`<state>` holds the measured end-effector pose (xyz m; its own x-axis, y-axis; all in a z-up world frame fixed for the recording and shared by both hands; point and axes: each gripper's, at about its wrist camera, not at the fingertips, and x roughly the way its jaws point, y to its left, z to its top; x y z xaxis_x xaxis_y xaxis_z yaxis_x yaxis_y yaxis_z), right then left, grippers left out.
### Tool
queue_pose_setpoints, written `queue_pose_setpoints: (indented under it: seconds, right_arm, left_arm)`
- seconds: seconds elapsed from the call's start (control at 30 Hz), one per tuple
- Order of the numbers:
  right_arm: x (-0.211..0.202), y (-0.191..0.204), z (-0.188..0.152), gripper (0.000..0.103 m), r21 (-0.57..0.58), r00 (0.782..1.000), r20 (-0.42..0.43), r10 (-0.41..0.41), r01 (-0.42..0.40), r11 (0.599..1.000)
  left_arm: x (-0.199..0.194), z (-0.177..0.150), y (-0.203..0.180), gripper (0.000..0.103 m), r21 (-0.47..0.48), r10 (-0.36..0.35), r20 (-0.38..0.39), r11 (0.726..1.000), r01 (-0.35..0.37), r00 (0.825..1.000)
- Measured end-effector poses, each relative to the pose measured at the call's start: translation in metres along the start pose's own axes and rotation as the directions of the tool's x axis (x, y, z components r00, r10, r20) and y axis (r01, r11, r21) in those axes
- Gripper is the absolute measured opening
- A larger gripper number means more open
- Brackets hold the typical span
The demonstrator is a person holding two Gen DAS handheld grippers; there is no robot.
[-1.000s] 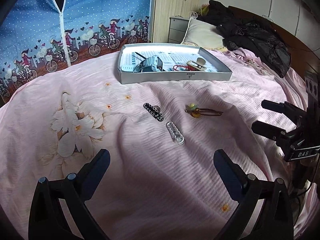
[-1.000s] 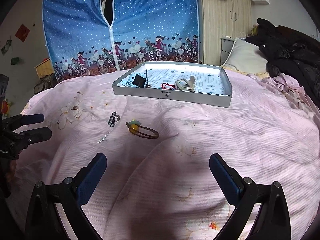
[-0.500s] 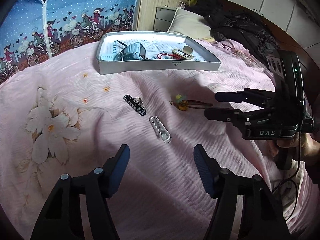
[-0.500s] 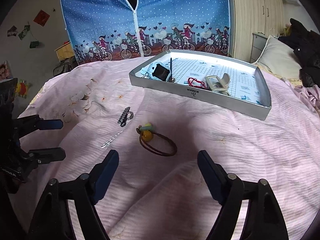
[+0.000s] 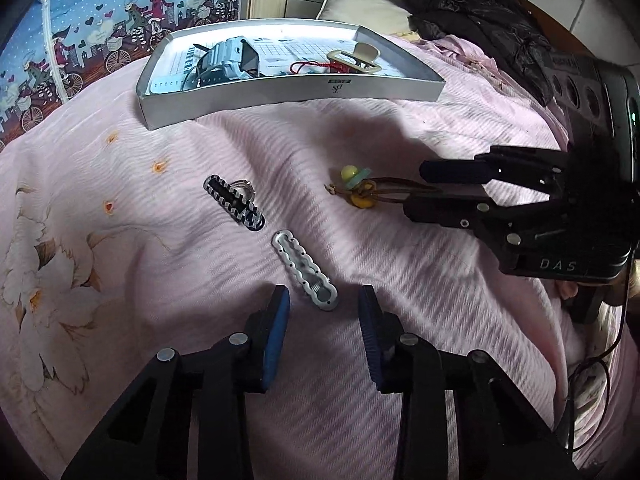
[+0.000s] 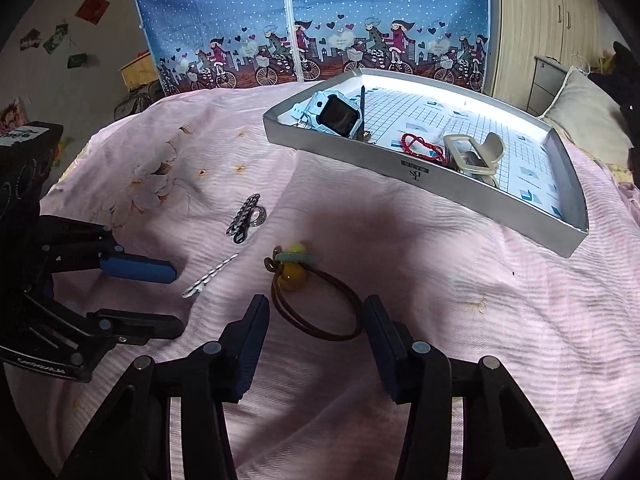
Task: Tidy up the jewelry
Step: 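Grasp the white perforated hair clip with the left tool while the right tool grasps the yellow-bead hair tie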
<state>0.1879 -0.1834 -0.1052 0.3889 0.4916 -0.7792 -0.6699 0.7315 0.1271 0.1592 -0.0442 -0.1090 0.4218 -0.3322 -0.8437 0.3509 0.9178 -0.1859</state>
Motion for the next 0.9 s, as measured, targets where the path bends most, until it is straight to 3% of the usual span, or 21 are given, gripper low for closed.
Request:
queue_pose_setpoints:
  seconds: [0.2, 0.43, 0.6, 0.83, 0.9]
  right_arm:
    - [0.006, -0.004, -0.002, 0.042, 0.021, 1.000, -0.009, -0.001, 0.001, 1.000]
    - [0.013, 0.004, -0.001, 0.042, 0.006, 0.999, -0.025, -0.024, 0.024, 1.000]
    - [0.015, 0.012, 0.002, 0.041, -0.029, 0.999, -0.027, -0.036, 0.035, 0.999]
    - [0.016, 0.022, 0.004, 0.023, -0.066, 0.999, -0.009, -0.042, 0.041, 0.997]
    - [0.015, 0.024, 0.004, 0.010, -0.073, 0.999, -0.006, -0.041, 0.041, 0.997]
  left_arm:
    - [-0.001, 0.005, 0.013, 0.030, -0.050, -0.044, 0.010, 0.998, 0.044, 0.999]
    - [-0.004, 0.004, 0.028, 0.012, -0.125, -0.080, 0.011, 0.989, 0.081, 0.997]
    - [-0.006, 0.004, 0.030, 0.012, -0.140, -0.101, 0.016, 0.985, 0.102, 0.995]
    - [-0.009, 0.003, 0.031, 0.012, -0.158, -0.113, 0.029, 0.981, 0.116, 0.993]
    - [-0.010, 0.003, 0.033, 0.010, -0.168, -0.116, 0.035, 0.978, 0.120, 0.993]
